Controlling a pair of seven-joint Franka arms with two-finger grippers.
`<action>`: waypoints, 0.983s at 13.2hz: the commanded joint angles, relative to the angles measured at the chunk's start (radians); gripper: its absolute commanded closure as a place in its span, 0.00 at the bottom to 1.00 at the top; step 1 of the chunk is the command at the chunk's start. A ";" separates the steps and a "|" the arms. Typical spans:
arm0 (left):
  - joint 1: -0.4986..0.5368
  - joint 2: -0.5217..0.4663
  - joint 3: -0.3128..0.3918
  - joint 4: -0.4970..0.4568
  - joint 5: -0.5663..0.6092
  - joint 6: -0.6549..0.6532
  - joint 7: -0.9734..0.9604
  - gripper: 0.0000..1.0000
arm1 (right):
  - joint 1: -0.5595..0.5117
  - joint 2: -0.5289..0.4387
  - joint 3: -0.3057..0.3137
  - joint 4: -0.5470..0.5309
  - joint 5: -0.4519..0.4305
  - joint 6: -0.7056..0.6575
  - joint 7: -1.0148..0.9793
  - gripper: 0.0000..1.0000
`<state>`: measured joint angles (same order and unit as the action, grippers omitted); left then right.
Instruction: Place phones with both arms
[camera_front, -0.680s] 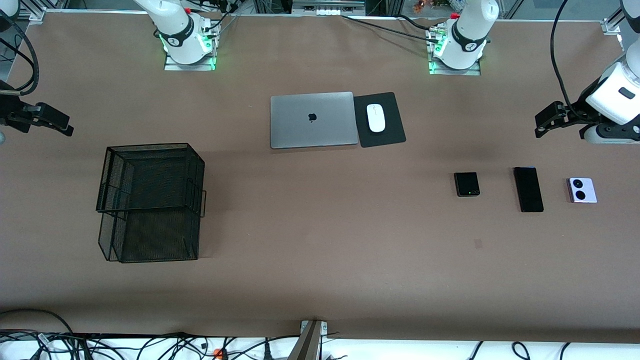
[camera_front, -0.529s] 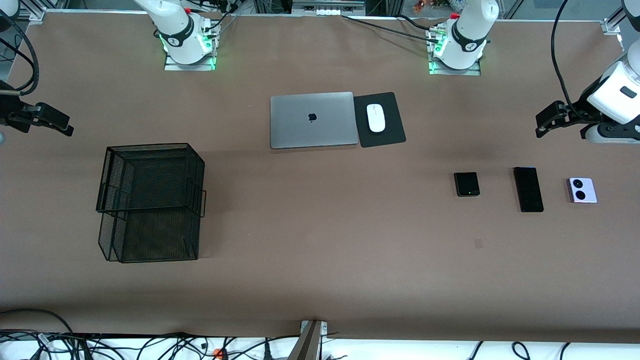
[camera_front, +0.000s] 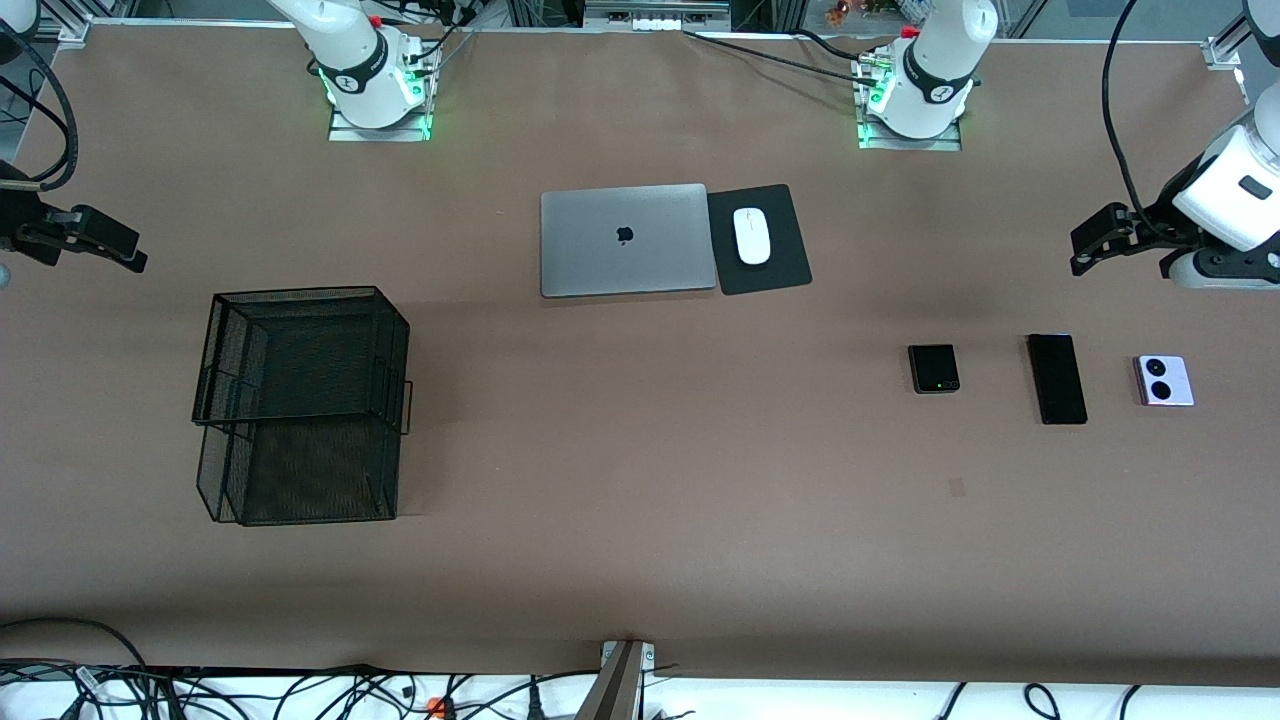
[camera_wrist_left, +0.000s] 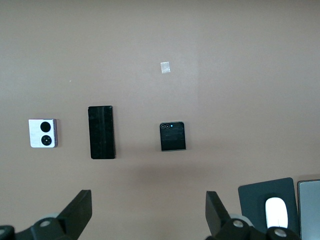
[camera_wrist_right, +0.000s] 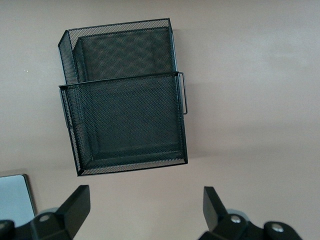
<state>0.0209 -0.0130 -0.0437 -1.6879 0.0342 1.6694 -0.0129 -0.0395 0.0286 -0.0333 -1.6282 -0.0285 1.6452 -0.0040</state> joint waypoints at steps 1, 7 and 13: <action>-0.004 0.044 0.002 0.063 -0.010 -0.049 0.011 0.00 | 0.004 -0.003 -0.002 0.011 -0.001 -0.002 0.007 0.00; 0.013 0.089 0.008 0.039 -0.004 -0.056 0.022 0.00 | 0.004 -0.003 -0.002 0.011 -0.001 -0.002 0.007 0.00; 0.165 0.315 0.015 0.042 0.023 0.134 0.233 0.00 | 0.004 -0.003 -0.002 0.010 -0.001 -0.002 0.007 0.00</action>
<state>0.1503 0.2244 -0.0249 -1.6719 0.0410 1.7456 0.1345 -0.0390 0.0287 -0.0332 -1.6279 -0.0285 1.6452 -0.0040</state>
